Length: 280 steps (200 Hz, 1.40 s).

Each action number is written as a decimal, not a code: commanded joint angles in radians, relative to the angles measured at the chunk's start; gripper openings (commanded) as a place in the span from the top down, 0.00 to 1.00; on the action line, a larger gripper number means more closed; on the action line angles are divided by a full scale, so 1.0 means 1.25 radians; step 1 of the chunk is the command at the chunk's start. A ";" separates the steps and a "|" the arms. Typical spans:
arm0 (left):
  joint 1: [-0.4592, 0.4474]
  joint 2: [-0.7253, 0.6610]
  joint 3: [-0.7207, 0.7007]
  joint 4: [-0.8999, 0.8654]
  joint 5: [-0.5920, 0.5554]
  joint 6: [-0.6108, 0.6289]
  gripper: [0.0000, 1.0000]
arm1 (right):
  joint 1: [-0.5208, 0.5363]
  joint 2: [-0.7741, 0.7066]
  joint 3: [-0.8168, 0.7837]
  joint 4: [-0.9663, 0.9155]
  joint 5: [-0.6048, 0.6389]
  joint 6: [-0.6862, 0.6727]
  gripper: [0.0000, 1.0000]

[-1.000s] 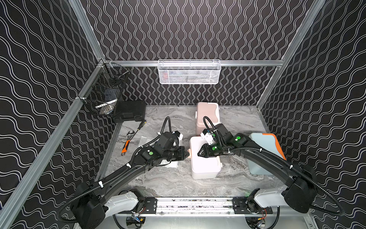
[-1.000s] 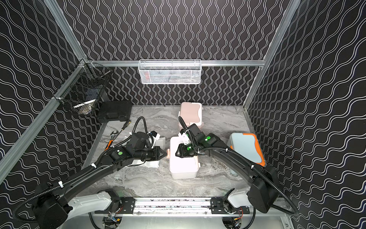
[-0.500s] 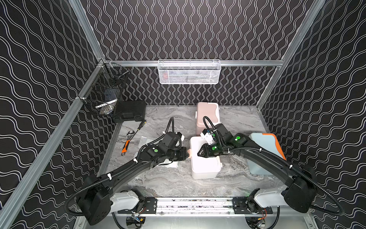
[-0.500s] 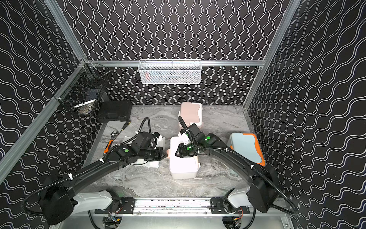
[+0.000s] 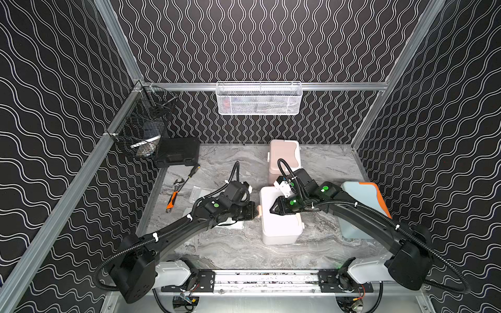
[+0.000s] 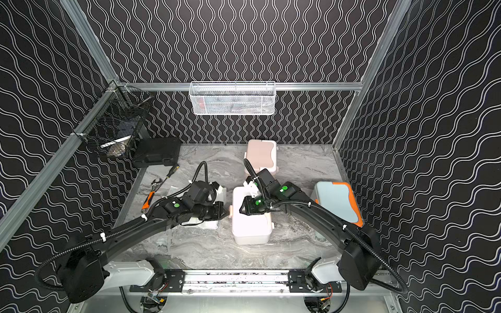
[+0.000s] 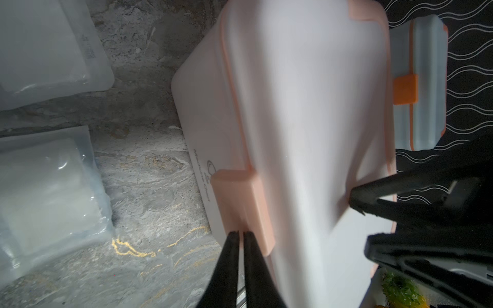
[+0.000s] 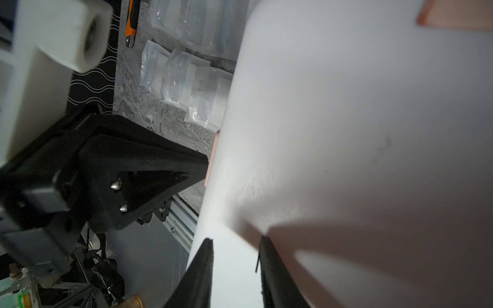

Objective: Open first aid kits and take out gauze
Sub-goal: Fasten the fastener of the first aid kit, then move the first aid kit to the center of the board.

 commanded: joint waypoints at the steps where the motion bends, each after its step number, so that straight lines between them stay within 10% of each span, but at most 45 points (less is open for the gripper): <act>1: -0.001 -0.019 0.001 0.016 0.002 0.011 0.83 | 0.001 -0.001 0.006 -0.107 0.045 0.003 0.65; 94: -0.002 -0.066 0.048 -0.015 0.034 0.008 0.15 | -0.031 -0.178 -0.005 -0.117 0.210 0.066 0.27; 280: -0.032 0.076 0.041 0.154 0.085 -0.043 0.13 | -0.100 -0.103 -0.107 -0.035 0.062 0.045 0.33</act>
